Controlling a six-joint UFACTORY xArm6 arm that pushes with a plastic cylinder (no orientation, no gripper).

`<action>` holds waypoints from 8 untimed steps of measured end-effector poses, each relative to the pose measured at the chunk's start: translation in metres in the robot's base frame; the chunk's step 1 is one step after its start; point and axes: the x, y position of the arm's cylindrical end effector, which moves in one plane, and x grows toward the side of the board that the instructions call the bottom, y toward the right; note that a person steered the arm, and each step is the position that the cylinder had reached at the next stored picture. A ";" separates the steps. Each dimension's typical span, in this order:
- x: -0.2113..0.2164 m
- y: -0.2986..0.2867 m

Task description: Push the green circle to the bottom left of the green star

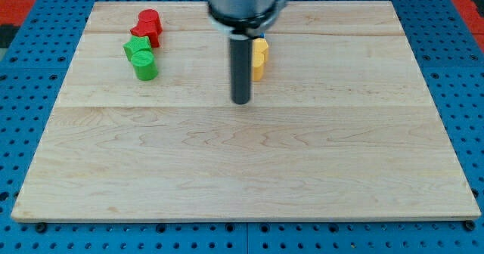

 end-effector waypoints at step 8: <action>-0.097 -0.119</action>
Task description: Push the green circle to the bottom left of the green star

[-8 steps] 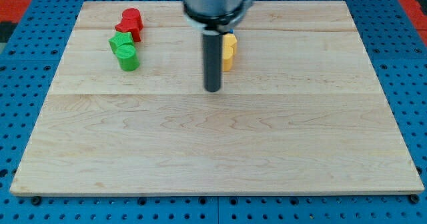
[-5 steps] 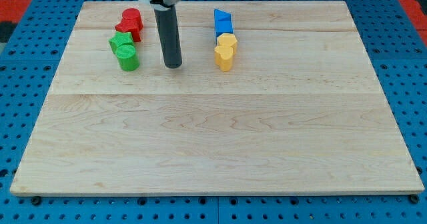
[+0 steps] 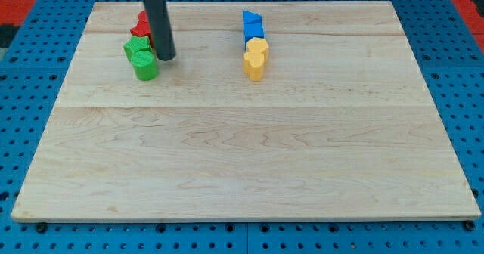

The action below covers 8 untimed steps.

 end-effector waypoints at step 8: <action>0.043 -0.064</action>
